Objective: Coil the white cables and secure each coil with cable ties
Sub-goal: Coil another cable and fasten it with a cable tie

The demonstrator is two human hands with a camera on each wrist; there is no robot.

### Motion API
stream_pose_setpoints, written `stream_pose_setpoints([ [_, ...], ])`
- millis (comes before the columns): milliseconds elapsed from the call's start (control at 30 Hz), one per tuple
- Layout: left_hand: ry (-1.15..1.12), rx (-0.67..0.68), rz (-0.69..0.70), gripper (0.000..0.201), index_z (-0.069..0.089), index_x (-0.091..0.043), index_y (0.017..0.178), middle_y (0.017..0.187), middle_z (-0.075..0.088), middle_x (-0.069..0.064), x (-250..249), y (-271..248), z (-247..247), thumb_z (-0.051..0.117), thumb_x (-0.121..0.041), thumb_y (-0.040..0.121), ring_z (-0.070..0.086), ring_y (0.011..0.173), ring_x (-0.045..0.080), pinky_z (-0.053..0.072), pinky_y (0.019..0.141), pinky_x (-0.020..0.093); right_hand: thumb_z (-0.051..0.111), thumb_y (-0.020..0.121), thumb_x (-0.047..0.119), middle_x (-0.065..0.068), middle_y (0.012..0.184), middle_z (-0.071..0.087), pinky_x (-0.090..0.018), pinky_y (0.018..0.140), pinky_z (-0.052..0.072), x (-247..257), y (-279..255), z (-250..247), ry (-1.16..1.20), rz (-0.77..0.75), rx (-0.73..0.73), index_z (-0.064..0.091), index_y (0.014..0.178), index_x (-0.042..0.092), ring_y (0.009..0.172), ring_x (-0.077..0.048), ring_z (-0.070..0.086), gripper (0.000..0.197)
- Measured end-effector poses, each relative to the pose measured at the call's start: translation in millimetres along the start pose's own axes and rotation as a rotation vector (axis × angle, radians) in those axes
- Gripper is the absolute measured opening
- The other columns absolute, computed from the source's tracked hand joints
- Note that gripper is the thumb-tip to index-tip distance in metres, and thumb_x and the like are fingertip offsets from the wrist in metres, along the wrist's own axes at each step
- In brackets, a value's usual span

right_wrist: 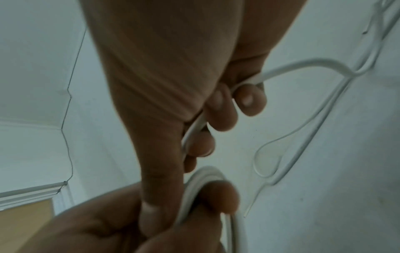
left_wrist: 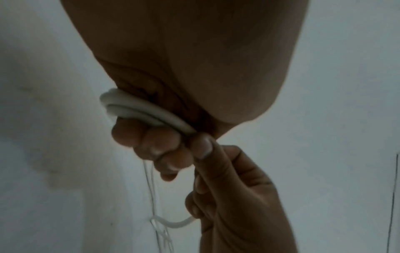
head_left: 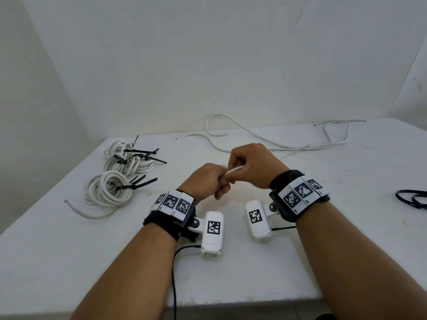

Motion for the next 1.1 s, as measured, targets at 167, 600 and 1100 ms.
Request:
stream_pose_setpoints([
  [167,-0.395,0.031,0.001,0.051,0.059,-0.004,0.073,0.045,0.031,-0.002,-2.2,-1.9,1.7,0.029,-0.031,0.104,0.025,0.039,0.012,0.024,0.042,0.022,0.08,0.08,0.026,0.007,0.066,0.07,-0.03,0.063,0.048,-5.7,1.5,-24.6,0.125,-0.079,-0.145,0.074,0.075,0.021,0.063,-0.021,0.059,0.009],
  [600,-1.227,0.038,0.301,0.034,0.055,0.003,0.109,0.064,0.047,-0.002,-36.4,-7.4,-24.5,0.037,-0.022,0.095,0.046,0.054,0.01,0.046,0.057,0.022,0.043,0.101,0.049,0.009,0.057,0.052,-0.023,0.061,0.039,-20.3,3.2,17.8,-0.051,0.124,0.175,0.064,0.065,0.057,0.042,0.001,0.044,0.043],
  [1100,0.162,-0.275,0.075,0.021,0.052,-0.009,0.083,0.089,0.061,0.001,-3.6,4.3,-30.0,0.04,-0.018,0.098,0.057,0.076,0.018,0.044,0.068,0.025,0.069,0.087,0.029,0.007,0.058,0.054,-0.017,0.054,0.034,8.3,-7.1,29.5,-0.201,-0.024,0.24,0.078,0.089,0.022,0.05,-0.004,0.044,0.011],
])
Point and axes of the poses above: each hand's wrist, its own y-axis towards the middle knuckle, its own z-axis out of the palm, x = y × z, the point moved 9 cm from there along y, towards the middle knuckle
